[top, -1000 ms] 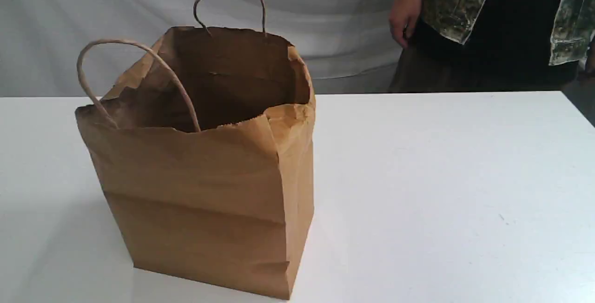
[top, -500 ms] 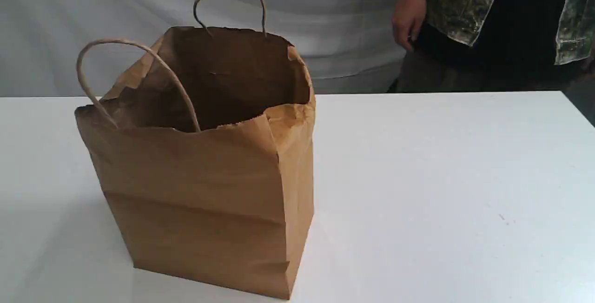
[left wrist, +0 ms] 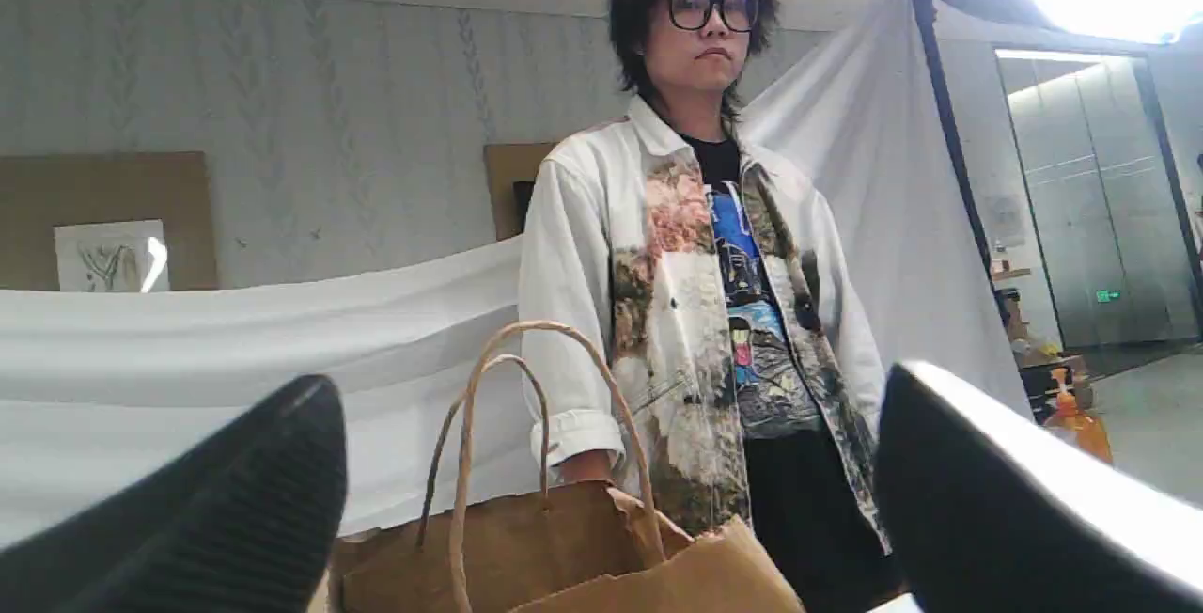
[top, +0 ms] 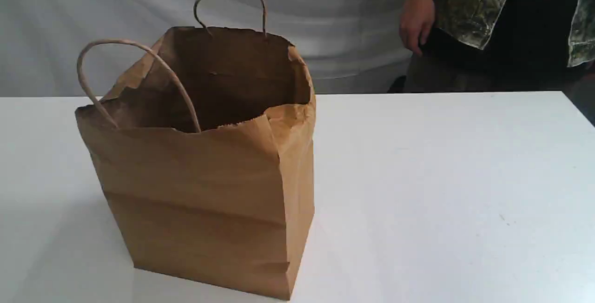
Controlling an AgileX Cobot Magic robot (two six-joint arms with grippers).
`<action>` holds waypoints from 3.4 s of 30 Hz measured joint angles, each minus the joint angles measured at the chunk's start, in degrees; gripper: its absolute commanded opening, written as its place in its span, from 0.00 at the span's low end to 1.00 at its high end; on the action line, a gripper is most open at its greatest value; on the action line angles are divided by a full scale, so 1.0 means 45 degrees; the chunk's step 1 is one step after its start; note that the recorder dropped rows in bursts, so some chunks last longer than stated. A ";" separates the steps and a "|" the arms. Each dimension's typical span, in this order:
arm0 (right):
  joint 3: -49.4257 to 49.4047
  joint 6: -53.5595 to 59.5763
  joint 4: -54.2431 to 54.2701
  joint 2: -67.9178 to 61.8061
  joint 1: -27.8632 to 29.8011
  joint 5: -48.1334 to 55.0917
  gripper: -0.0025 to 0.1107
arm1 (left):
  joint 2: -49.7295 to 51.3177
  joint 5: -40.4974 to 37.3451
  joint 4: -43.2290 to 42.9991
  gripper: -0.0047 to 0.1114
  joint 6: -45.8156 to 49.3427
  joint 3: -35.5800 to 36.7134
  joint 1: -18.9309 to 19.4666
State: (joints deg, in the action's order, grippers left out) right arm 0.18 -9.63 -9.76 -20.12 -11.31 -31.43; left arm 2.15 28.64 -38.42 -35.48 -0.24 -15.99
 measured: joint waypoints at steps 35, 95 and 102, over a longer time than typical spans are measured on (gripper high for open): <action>0.0000 -0.1916 -0.0342 0.4387 0.0068 1.0017 0.29 | 0.0000 -0.0018 0.0025 0.71 0.0000 0.0000 0.0000; 0.0000 -0.1989 -0.0342 0.4387 0.0097 1.0826 0.29 | -0.0435 -1.1262 0.4090 0.04 -0.0263 0.0000 0.1907; 0.0000 -0.1989 -0.0342 0.4387 0.0097 1.0826 0.29 | -0.0435 -1.1391 0.4201 0.04 -0.0085 0.0000 0.1911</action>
State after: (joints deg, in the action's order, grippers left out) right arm 0.18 -18.57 -11.30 -0.38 -10.87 17.29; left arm 0.20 -22.62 -19.52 -35.86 -0.24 -7.39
